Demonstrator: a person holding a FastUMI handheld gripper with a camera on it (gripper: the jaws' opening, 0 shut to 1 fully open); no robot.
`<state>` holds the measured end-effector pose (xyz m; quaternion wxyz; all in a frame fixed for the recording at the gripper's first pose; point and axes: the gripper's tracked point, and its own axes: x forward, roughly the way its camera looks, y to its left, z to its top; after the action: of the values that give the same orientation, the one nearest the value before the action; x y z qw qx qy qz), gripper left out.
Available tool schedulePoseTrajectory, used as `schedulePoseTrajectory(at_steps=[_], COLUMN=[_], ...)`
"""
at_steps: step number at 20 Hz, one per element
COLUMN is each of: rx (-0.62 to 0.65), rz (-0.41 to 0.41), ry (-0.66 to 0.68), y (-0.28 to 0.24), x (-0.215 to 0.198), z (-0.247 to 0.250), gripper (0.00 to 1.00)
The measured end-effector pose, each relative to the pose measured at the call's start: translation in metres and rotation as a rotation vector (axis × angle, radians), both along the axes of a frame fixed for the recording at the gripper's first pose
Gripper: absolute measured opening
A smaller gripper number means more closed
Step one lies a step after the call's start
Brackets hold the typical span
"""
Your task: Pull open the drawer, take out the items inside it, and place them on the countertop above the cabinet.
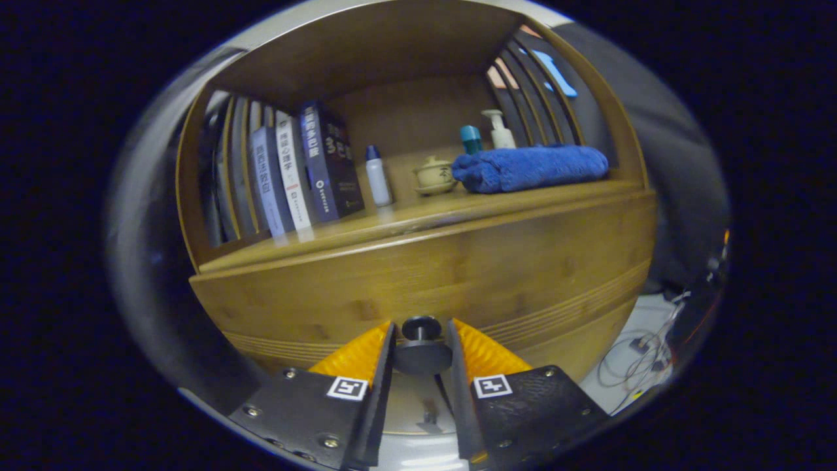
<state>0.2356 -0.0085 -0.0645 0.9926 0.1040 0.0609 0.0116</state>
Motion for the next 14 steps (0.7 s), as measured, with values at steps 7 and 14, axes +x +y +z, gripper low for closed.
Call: schedulePoseTrajectory(at_steps=[7,14], rx=[-0.181,-0.22], rz=[0.012,0.044], ry=[0.012,-0.013], y=[0.002,0.001], x=[-0.036,-0.121], z=[-0.001,-0.01], gripper=[0.3,0.3])
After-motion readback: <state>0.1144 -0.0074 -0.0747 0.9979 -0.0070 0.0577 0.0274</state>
